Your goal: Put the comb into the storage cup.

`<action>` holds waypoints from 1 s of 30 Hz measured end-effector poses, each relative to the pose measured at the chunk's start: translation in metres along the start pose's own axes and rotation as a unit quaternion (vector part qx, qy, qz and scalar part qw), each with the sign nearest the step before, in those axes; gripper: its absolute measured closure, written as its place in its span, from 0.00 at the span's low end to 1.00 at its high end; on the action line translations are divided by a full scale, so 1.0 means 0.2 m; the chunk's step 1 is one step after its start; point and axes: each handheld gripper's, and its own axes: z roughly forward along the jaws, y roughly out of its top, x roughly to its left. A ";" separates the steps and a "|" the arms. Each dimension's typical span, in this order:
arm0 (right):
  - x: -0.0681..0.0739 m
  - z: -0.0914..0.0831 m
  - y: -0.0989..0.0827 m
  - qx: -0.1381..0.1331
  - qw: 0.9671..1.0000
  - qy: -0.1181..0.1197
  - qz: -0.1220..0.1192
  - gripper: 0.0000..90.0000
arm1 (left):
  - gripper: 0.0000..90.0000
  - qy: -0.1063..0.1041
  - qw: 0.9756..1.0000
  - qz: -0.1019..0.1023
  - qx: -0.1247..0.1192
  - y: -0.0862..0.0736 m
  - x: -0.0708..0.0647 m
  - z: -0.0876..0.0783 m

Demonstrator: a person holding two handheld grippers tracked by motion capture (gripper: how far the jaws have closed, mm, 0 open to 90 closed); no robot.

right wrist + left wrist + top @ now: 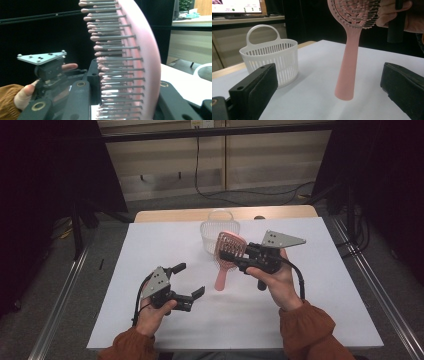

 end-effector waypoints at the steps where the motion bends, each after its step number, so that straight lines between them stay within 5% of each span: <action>1: 0.00 0.00 0.00 0.000 1.000 -0.003 0.002 0.71 | 0.01 0.001 1.000 0.002 0.000 0.00 0.00 -0.01; 13: -0.04 -0.06 0.02 -0.014 0.999 -0.035 0.007 0.71 | 0.03 0.047 0.999 -0.019 0.012 -0.05 0.05 -0.15; 30: -0.09 -0.08 0.07 -0.029 0.997 -0.067 0.010 0.71 | 0.03 0.123 0.992 -0.025 0.003 -0.09 0.06 -0.36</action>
